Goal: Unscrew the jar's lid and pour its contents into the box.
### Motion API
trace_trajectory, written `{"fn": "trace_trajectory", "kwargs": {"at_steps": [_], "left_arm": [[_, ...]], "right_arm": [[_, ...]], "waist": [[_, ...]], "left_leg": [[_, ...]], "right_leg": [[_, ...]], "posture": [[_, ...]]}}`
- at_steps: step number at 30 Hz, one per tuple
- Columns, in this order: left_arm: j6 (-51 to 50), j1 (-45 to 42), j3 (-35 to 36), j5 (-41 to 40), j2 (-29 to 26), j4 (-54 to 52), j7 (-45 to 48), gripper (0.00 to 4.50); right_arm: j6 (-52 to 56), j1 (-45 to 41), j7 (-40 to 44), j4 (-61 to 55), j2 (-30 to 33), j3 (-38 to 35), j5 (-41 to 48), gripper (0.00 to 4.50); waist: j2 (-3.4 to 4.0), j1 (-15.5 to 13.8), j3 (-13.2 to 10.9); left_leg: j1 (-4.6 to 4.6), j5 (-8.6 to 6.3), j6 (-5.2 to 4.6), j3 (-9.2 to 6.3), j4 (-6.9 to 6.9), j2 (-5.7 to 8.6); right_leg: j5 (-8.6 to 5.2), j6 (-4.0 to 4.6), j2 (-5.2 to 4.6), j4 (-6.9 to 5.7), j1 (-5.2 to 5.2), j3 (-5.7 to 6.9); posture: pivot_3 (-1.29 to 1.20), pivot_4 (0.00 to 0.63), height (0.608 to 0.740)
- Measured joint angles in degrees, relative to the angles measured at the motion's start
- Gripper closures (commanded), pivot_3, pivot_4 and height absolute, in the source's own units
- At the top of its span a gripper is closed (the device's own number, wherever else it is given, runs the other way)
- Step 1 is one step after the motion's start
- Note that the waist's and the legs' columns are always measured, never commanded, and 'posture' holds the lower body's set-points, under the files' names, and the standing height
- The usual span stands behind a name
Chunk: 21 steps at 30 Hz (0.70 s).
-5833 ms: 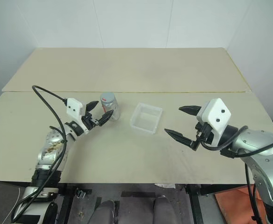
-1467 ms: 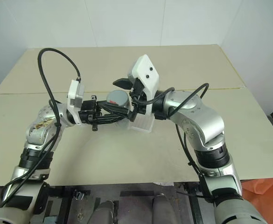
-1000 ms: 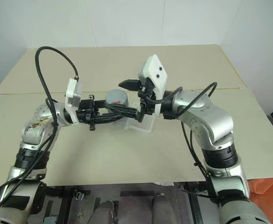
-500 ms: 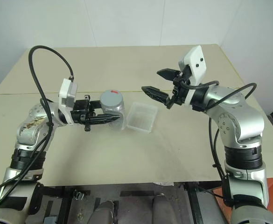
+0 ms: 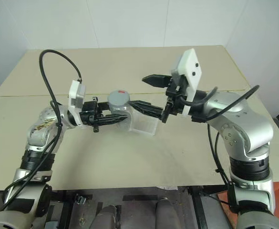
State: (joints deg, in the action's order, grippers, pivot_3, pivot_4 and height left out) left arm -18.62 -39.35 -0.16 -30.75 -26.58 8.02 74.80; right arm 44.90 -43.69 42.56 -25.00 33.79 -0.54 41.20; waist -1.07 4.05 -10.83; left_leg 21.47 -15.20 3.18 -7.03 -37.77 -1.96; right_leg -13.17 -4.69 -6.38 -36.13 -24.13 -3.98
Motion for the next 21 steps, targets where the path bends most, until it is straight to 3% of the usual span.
{"fn": "trace_trajectory", "kwargs": {"at_steps": [11, 21], "left_arm": [[0.9, -0.7, -0.4, 0.2, 1.7, -0.1, -0.3, 2.62], [0.9, -0.4, -0.4, 0.1, 1.0, -1.1, -0.4, 2.62]], "right_arm": [[0.1, -5.0, -3.3, 4.2, -7.4, 7.1, -5.4, 0.03], [-0.4, -5.1, -2.0, 6.6, -7.4, 7.2, -6.9, 0.03]], "waist": [[0.01, 0.0, 0.0], [0.01, 0.0, 0.0]], "left_leg": [[0.01, 0.01, 0.01, -0.02, 0.00, 0.01], [0.01, 0.00, 0.01, -0.02, 0.00, 0.01]], "right_leg": [[0.00, 0.00, 0.00, 0.00, -0.02, 0.01], [0.00, 0.00, 0.00, 0.00, -0.01, 0.01]], "posture": [[0.00, 0.150, 0.740], [0.00, 0.150, 0.740]]}}
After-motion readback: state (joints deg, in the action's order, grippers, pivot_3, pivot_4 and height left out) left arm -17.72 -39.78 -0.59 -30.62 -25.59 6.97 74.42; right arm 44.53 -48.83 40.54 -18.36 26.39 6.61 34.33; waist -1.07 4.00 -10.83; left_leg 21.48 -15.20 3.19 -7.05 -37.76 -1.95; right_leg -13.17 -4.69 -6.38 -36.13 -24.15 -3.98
